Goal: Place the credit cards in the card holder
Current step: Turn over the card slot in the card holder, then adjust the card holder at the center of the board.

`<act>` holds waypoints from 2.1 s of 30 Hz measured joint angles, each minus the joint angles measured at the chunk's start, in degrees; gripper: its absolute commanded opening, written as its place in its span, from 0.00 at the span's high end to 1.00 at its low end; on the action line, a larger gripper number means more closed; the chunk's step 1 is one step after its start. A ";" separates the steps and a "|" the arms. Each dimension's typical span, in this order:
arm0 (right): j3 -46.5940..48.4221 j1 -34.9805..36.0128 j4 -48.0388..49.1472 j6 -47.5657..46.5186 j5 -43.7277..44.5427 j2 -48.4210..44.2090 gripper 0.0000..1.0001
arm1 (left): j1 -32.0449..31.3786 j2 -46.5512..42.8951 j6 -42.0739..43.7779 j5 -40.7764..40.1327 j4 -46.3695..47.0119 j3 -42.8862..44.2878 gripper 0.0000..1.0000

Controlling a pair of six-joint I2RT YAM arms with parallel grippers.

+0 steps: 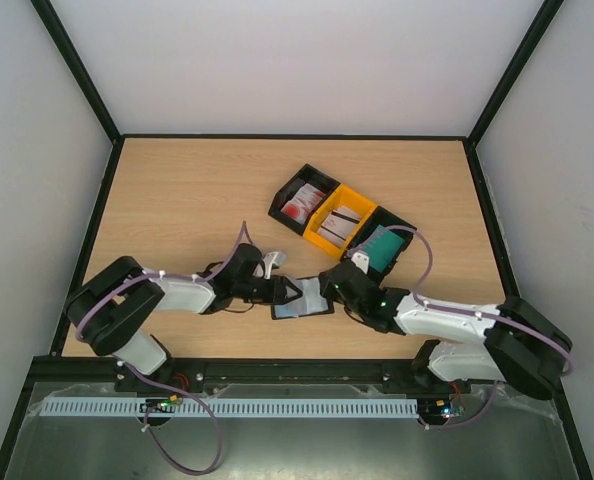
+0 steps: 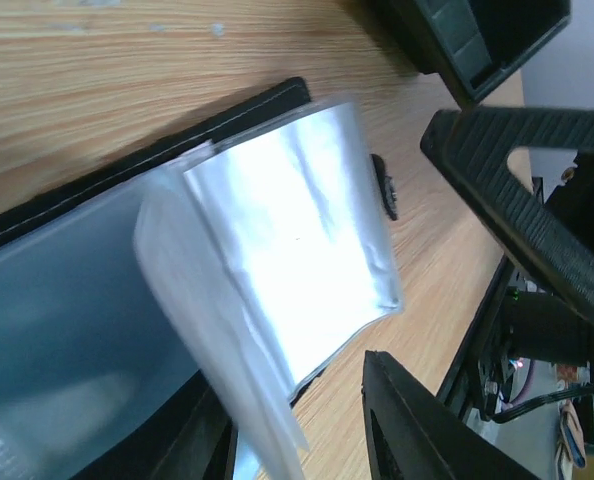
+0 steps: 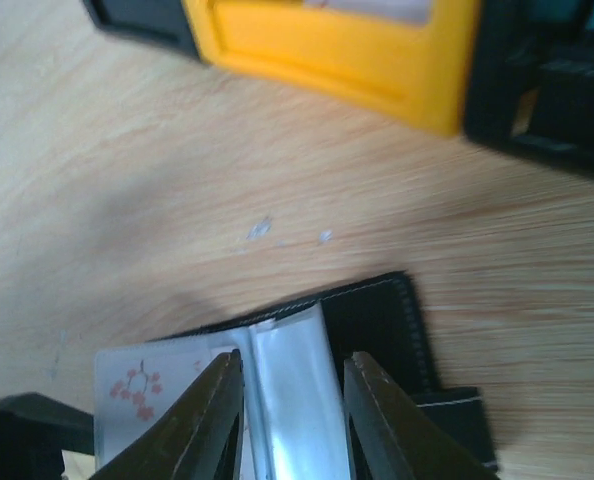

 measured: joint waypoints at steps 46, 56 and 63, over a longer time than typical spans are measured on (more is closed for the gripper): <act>7.04 0.52 -17.35 -5.18 -4.22 8.57 0.78 | 5.16 -19.69 6.32 -26.97 -21.97 2.89 0.24; 16.74 2.43 -18.45 -6.84 -8.63 15.15 0.72 | 10.32 -24.37 6.34 -26.88 -25.99 1.33 0.23; 22.69 -6.91 -23.21 -15.69 -7.80 6.91 0.56 | 11.91 -26.32 6.86 -26.56 -28.33 1.68 0.19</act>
